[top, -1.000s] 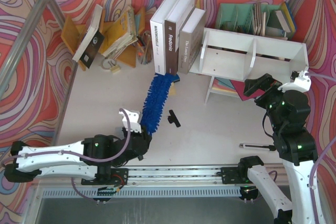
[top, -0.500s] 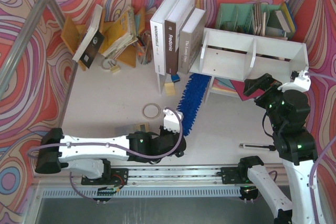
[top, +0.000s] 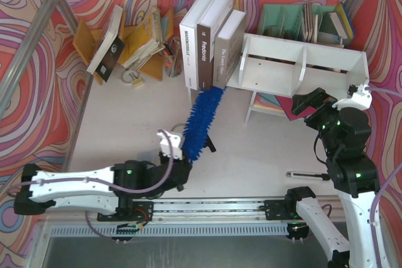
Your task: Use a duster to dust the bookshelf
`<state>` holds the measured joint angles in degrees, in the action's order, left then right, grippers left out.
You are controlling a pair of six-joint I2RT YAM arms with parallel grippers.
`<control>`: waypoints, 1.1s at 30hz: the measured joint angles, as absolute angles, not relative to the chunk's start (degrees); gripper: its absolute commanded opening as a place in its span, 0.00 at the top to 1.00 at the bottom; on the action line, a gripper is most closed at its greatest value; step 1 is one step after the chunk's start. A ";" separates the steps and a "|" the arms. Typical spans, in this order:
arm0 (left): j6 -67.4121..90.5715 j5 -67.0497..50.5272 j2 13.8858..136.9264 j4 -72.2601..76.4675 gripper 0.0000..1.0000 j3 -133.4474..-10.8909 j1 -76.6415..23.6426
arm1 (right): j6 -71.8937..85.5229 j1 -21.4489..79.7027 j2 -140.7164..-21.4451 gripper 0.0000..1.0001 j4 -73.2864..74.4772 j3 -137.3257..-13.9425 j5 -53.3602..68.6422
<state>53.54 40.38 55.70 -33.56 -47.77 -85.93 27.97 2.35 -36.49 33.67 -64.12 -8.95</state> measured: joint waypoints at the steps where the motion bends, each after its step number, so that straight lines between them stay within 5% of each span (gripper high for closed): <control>1: 54.54 41.15 53.12 -35.53 1.00 -46.76 -85.93 | 27.97 2.35 -36.49 0.01 33.67 -64.12 -8.95; 10: 59.16 44.62 43.75 -42.89 1.00 -42.57 -85.93 | 27.99 2.35 -36.49 0.01 33.67 -64.12 -8.93; 25: 48.99 37.23 78.15 -26.85 1.00 -59.66 -85.86 | 28.36 2.35 -36.49 0.01 33.67 -64.12 -8.88; 33: 48.86 35.35 82.41 -25.21 1.00 -60.42 -85.23 | 28.36 2.35 -36.45 0.01 33.69 -64.12 -8.93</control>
